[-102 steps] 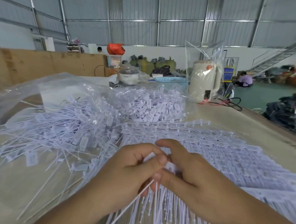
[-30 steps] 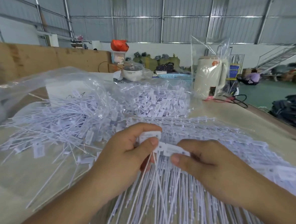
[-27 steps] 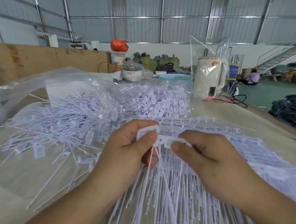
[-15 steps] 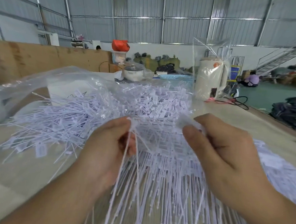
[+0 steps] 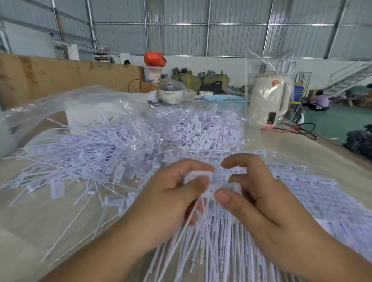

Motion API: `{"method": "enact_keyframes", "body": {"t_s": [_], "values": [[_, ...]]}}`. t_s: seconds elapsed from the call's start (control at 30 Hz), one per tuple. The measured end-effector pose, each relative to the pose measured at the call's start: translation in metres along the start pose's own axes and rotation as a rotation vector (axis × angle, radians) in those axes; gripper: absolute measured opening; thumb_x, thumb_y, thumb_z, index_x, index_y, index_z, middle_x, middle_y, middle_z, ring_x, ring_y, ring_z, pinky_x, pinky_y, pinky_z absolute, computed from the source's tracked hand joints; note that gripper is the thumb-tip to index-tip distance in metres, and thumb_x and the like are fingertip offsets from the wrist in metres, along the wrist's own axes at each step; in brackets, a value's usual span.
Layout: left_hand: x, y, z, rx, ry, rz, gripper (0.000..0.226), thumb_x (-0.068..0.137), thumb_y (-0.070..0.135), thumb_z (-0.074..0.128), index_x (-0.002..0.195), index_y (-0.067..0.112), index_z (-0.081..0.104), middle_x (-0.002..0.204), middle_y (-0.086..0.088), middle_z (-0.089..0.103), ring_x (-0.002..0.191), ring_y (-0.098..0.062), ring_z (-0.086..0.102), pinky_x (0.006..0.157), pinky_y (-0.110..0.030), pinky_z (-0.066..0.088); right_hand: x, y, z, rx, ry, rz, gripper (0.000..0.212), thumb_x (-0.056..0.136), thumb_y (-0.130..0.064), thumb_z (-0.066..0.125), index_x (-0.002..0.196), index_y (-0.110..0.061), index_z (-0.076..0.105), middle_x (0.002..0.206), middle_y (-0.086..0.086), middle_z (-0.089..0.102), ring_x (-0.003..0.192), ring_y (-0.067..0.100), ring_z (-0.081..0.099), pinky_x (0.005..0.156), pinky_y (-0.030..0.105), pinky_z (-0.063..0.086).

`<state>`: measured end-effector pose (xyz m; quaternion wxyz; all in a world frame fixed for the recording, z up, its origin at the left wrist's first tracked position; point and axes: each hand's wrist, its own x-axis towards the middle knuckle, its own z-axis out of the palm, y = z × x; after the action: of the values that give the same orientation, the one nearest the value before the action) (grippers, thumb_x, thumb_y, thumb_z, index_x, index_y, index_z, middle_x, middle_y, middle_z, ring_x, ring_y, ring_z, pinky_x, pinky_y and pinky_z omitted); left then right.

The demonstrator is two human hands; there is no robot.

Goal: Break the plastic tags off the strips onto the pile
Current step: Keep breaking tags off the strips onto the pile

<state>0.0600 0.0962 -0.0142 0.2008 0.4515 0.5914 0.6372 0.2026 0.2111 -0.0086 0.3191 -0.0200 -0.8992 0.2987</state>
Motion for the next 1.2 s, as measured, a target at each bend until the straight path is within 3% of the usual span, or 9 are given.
{"method": "enact_keyframes", "body": {"t_s": [0.2, 0.3, 0.43, 0.53, 0.63, 0.8, 0.93, 1.07, 1.2], "values": [[-0.004, 0.007, 0.007, -0.160, -0.071, -0.034, 0.019, 0.082, 0.025, 0.059, 0.089, 0.030, 0.076, 0.059, -0.010, 0.061, 0.041, -0.019, 0.051, 0.044, -0.025, 0.046, 0.000, 0.005, 0.002, 0.020, -0.024, 0.056, 0.034, 0.090, -0.067, 0.038, 0.119, -0.050, 0.029, 0.073, -0.006, 0.057, 0.053, 0.008, 0.049, 0.050, 0.016, 0.033], [-0.006, 0.006, 0.006, -0.021, -0.072, 0.020, 0.015, 0.078, 0.037, 0.064, 0.089, 0.036, 0.074, 0.066, -0.014, 0.064, 0.045, -0.016, 0.053, 0.049, -0.026, 0.049, 0.002, 0.008, 0.004, -0.018, -0.119, 0.054, 0.044, 0.087, -0.067, 0.036, 0.124, -0.046, 0.028, 0.069, -0.015, 0.058, 0.052, 0.005, 0.050, 0.049, 0.015, 0.034], [-0.002, 0.002, 0.002, 0.003, -0.048, -0.003, 0.015, 0.090, 0.019, 0.067, 0.087, 0.032, 0.074, 0.066, 0.000, 0.067, 0.044, -0.009, 0.056, 0.046, -0.022, 0.047, 0.002, 0.008, 0.001, -0.018, -0.175, 0.038, 0.038, 0.090, -0.066, 0.037, 0.123, -0.048, 0.035, 0.065, -0.015, 0.057, 0.051, 0.004, 0.049, 0.047, 0.017, 0.036], [0.001, 0.002, -0.002, 0.017, 0.027, 0.011, 0.019, 0.090, 0.018, 0.063, 0.088, 0.032, 0.074, 0.061, -0.001, 0.065, 0.043, -0.012, 0.054, 0.044, -0.024, 0.047, 0.004, 0.008, -0.010, 0.042, -0.152, 0.100, 0.036, 0.090, -0.066, 0.044, 0.101, -0.035, 0.058, 0.061, -0.005, 0.051, 0.051, 0.014, 0.045, 0.050, 0.033, 0.037], [0.002, 0.001, -0.002, -0.033, 0.085, 0.011, 0.019, 0.089, 0.013, 0.062, 0.085, 0.027, 0.075, 0.054, 0.000, 0.063, 0.040, -0.011, 0.054, 0.042, -0.021, 0.047, 0.006, 0.008, -0.018, 0.021, -0.132, 0.174, 0.033, 0.087, -0.060, 0.049, 0.078, -0.030, 0.058, 0.052, -0.008, 0.042, 0.046, 0.007, 0.037, 0.046, 0.025, 0.029], [0.002, -0.001, 0.012, -0.281, 0.176, -0.037, 0.013, 0.079, 0.027, 0.066, 0.085, 0.024, 0.077, 0.054, -0.004, 0.062, 0.039, -0.014, 0.051, 0.041, -0.022, 0.044, 0.007, -0.006, -0.006, -0.124, 0.159, 0.117, 0.026, 0.088, -0.039, 0.060, 0.063, -0.037, 0.055, 0.044, -0.010, 0.042, 0.039, 0.007, 0.037, 0.041, 0.017, 0.026], [0.014, -0.008, -0.012, -0.536, 0.314, -0.237, 0.019, 0.095, 0.008, 0.054, 0.102, 0.004, 0.072, 0.064, -0.006, 0.062, 0.042, -0.008, 0.051, 0.037, -0.017, 0.042, 0.012, -0.009, -0.014, -0.087, 0.517, 0.092, 0.034, 0.089, -0.042, 0.059, 0.068, -0.015, 0.054, 0.047, -0.008, 0.039, 0.041, 0.006, 0.035, 0.039, 0.014, 0.025], [0.011, -0.005, -0.015, -0.197, 0.165, -0.144, 0.014, 0.084, 0.029, 0.065, 0.088, 0.023, 0.077, 0.061, -0.003, 0.064, 0.042, -0.010, 0.053, 0.042, -0.023, 0.046, 0.006, -0.008, -0.010, 0.043, 0.195, 0.110, 0.018, 0.087, -0.054, 0.055, 0.095, -0.038, 0.052, 0.050, -0.010, 0.047, 0.041, 0.005, 0.039, 0.041, 0.015, 0.027], [0.002, -0.001, 0.008, -0.060, 0.023, -0.016, 0.006, 0.087, 0.032, 0.069, 0.089, 0.032, 0.075, 0.064, -0.008, 0.064, 0.042, -0.017, 0.052, 0.043, -0.028, 0.045, 0.006, 0.004, 0.000, -0.043, -0.008, 0.084, 0.031, 0.089, -0.051, 0.053, 0.112, -0.047, 0.033, 0.057, -0.009, 0.053, 0.046, 0.008, 0.047, 0.046, 0.016, 0.033]]}}
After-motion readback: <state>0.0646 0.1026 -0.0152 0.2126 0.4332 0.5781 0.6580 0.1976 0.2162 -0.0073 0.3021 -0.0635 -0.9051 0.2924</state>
